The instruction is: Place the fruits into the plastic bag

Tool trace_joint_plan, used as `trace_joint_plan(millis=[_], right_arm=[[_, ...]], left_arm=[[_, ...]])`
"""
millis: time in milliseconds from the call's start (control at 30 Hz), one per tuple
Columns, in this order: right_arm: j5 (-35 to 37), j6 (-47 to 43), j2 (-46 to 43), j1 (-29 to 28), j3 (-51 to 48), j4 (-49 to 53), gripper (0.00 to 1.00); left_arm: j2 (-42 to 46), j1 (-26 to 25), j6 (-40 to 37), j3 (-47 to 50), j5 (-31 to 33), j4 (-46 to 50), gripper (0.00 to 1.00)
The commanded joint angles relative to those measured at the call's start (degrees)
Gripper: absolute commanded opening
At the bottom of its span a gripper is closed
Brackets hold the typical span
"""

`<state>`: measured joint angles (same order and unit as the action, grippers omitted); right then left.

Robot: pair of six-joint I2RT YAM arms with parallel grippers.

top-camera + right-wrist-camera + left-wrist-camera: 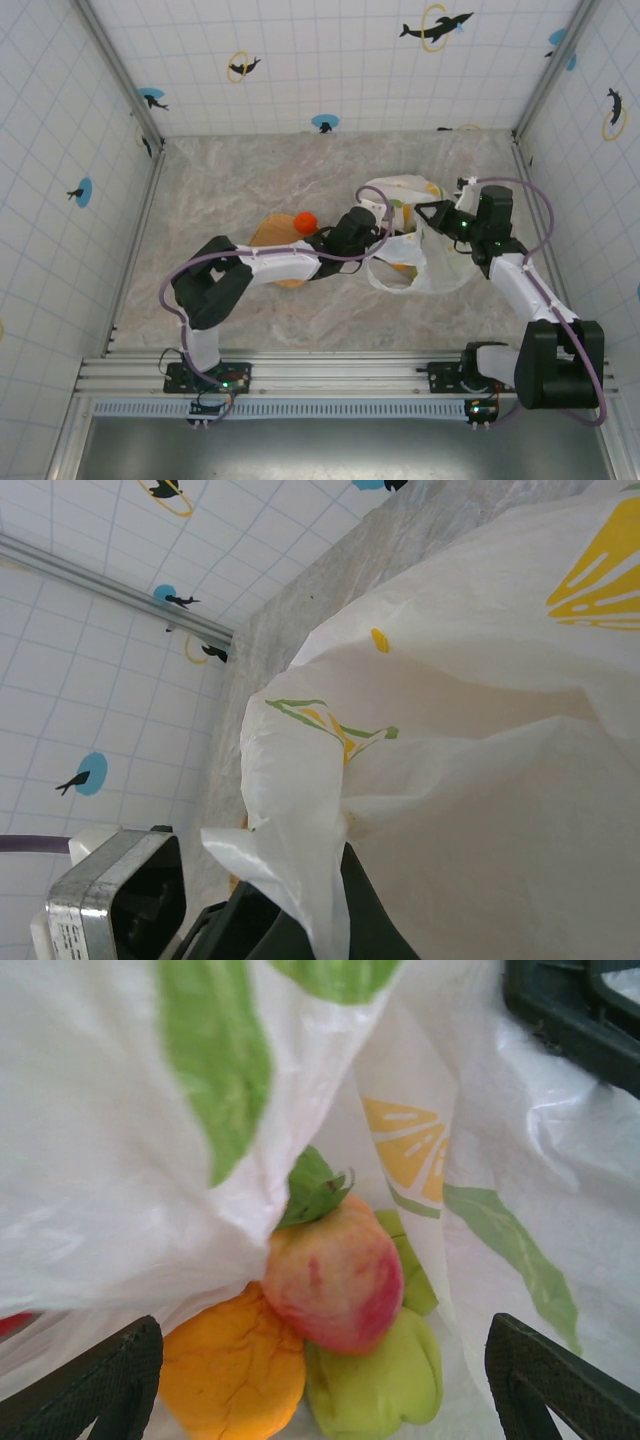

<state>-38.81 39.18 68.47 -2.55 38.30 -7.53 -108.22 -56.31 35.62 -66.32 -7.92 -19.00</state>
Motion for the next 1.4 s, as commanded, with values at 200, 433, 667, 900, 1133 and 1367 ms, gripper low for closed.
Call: trace_joint_plan(millis=[200,433,667,900,1133,1367], right_arm=[[-0.19,-0.58,0.13,0.87,-0.26,-1.71,0.0],[-0.18,-0.52,0.0,1.18,-0.74,-1.95,0.0],[-0.11,0.28,0.35,0.99,-1.7,-3.06,0.0],[0.22,0.1,-0.26,0.96,-2.0,-2.74,0.0],[0.01,0.2,0.26,0.88,-1.91,-2.93,0.0],[-0.15,-0.16,-0.09,0.97,-1.79,-2.4,0.0]], left_arm=[[12.13,2.52,-7.71,8.71,3.63,6.56,0.85],[26.13,6.19,-11.65,19.88,16.28,12.36,0.86],[30.51,12.78,-8.75,23.72,22.16,16.18,0.89],[26.26,16.37,-7.03,22.27,21.23,18.78,0.91],[17.92,18.01,-6.7,16.88,18.88,19.36,0.93],[11.16,19.44,-6.08,12.6,15.15,18.48,0.94]])
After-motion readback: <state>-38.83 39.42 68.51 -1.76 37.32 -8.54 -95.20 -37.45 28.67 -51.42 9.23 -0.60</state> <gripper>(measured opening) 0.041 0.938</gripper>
